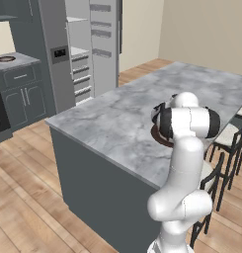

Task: Move the hot dog bun to the plate on the dining table and place the condiment next to that plate. Then navigate to the fridge and take the sausage and place it on the plate as well.

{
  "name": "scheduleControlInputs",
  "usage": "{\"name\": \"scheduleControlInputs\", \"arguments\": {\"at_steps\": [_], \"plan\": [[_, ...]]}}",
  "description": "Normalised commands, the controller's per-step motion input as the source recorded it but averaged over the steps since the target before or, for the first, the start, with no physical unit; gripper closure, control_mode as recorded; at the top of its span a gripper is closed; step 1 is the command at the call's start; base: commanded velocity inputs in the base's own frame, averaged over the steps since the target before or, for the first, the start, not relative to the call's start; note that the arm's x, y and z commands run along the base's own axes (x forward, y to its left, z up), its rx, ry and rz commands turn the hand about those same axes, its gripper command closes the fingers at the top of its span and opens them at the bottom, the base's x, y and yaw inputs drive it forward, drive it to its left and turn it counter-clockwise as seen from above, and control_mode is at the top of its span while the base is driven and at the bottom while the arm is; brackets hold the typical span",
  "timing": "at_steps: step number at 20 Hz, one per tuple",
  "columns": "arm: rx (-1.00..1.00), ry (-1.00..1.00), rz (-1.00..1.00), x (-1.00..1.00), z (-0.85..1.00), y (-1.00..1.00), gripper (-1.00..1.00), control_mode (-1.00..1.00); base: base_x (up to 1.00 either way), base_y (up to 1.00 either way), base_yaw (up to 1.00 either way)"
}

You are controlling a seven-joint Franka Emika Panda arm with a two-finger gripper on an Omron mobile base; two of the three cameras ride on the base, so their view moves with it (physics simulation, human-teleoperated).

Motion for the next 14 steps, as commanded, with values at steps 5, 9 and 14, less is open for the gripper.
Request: {"name": "scheduleControlInputs", "arguments": {"at_steps": [5, 9, 14], "plan": [[0.0, 0.0, 0.01, 0.02, -0.24, -0.01, -1.0, -1.0, 0.0, 0.0, 0.0], [-0.01, -0.1, 0.0, -0.21, 0.0, 0.0, -1.0, -1.0, 0.0, 0.0, 0.0], [-0.09, -0.23, 0.0, -0.51, 0.43, 0.0, -1.0, -1.0, 0.0, 0.0, 0.0]]}}
